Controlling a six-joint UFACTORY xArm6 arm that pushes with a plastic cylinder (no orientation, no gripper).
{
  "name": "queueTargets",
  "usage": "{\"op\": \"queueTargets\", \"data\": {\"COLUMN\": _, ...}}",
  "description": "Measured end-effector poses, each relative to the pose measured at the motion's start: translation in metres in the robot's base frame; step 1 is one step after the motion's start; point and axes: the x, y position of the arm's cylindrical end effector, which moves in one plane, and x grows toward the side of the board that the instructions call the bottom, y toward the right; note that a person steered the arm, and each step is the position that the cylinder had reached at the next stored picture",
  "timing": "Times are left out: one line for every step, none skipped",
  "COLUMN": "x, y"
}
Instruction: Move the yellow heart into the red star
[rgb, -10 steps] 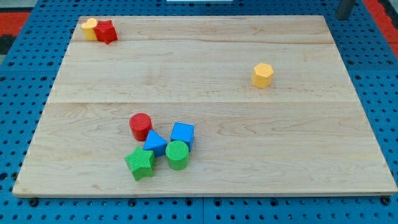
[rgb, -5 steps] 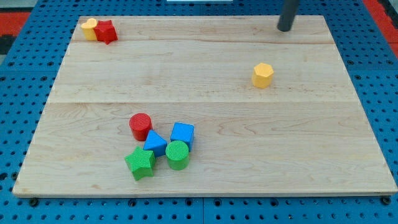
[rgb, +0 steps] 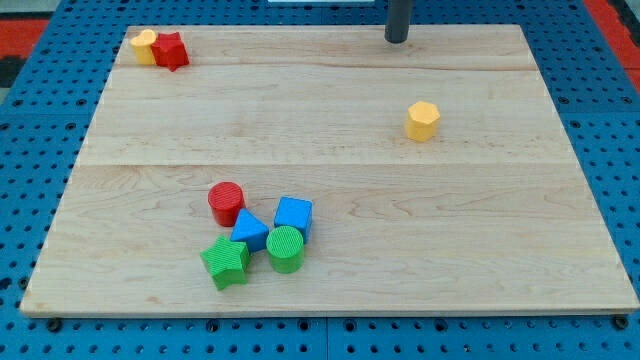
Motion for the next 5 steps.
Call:
{"op": "queueTargets", "data": {"x": 0.005, "y": -0.017}}
{"op": "queueTargets", "data": {"x": 0.039, "y": -0.055}}
{"op": "queueTargets", "data": {"x": 0.085, "y": -0.127}}
{"op": "queueTargets", "data": {"x": 0.097, "y": -0.26}}
{"op": "queueTargets", "data": {"x": 0.099, "y": -0.385}}
